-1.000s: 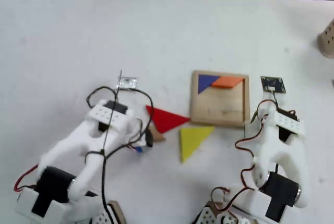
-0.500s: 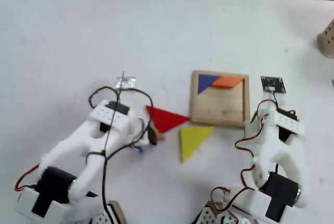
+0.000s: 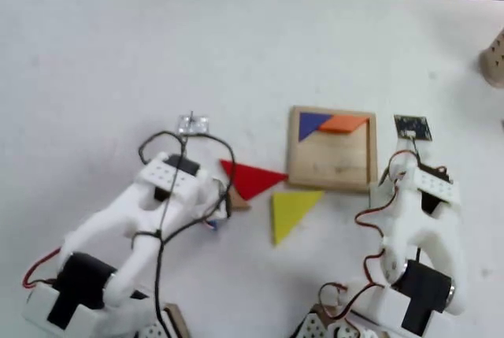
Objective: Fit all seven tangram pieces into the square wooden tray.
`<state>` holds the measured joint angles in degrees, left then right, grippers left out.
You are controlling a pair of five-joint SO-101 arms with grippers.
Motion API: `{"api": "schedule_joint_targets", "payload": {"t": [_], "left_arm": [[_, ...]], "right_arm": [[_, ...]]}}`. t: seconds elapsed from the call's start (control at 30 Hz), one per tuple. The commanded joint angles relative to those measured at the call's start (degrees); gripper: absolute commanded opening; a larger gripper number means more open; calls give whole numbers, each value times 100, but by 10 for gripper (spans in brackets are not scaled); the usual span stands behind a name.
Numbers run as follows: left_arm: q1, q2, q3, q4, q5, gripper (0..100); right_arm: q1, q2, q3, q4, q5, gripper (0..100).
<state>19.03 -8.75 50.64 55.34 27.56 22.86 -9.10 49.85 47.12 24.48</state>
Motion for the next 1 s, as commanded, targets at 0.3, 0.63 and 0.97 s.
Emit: {"api": "schedule_joint_targets", "payload": {"t": [0.3, 0.63, 0.97], "left_arm": [[101, -4, -88, -149, -563, 153], [101, -40, -88, -141, -1187, 142], [101, -57, -97, -141, -1336, 145]], "right_arm": [[-4, 4, -176, 13, 70, 17], [-4, 4, -176, 13, 70, 17], [-4, 4, -176, 13, 70, 17]]}}
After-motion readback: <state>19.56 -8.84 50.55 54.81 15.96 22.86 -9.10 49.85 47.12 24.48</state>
